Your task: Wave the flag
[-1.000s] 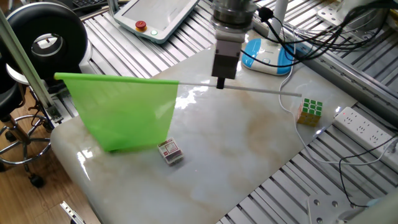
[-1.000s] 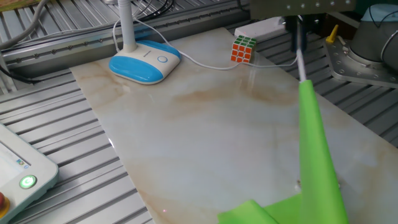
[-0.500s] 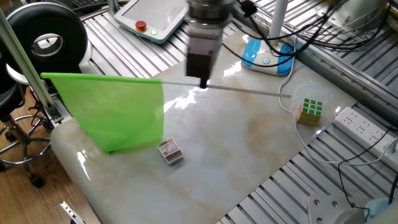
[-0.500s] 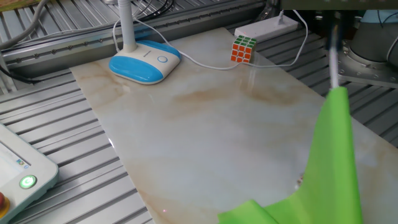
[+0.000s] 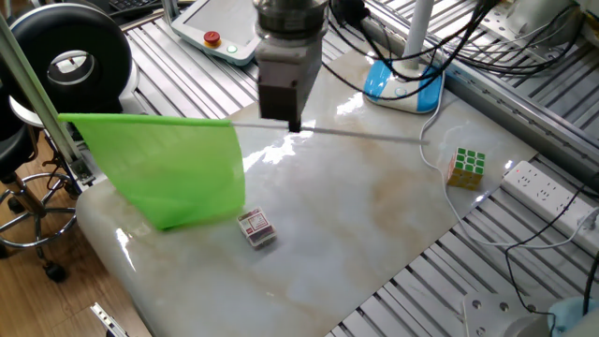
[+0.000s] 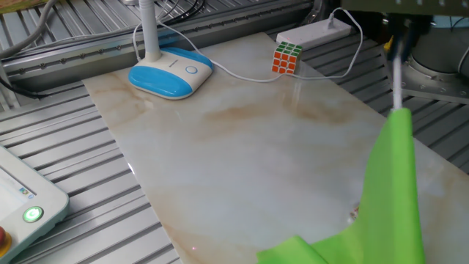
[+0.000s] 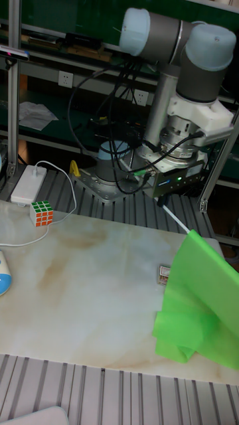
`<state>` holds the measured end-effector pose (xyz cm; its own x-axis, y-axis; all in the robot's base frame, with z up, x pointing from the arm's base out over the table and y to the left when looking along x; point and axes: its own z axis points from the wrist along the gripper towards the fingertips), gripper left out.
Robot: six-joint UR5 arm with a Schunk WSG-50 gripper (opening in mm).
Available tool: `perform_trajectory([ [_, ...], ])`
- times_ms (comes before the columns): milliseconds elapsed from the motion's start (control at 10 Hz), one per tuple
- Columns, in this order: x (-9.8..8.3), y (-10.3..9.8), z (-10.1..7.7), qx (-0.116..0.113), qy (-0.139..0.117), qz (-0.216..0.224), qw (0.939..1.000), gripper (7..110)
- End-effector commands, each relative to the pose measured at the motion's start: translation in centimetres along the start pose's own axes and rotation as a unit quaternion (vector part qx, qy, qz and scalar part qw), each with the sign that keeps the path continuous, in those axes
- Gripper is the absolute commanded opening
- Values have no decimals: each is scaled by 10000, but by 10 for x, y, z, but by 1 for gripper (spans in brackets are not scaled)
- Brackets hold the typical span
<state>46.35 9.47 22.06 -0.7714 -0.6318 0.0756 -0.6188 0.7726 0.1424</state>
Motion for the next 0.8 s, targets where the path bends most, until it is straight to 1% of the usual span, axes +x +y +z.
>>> perform_trajectory([
  [0, 24, -32, 9, -101, -254, -987, 9947, 7],
  [100, 30, -38, 15, -84, -276, -1200, 9923, 7],
  [200, 38, -50, 18, 91, -154, -1962, 9804, 7],
  [300, 42, -88, 19, 727, 237, -3397, 9374, 7],
  [400, 34, -108, 15, 1135, 472, -4088, 9043, 7],
  [500, 29, -109, 13, 1197, 507, -4140, 9010, 7],
  [600, 26, -101, 15, 1066, 336, -3947, 9120, 7],
  [700, 26, -92, 16, 915, 231, -3661, 9258, 7],
])
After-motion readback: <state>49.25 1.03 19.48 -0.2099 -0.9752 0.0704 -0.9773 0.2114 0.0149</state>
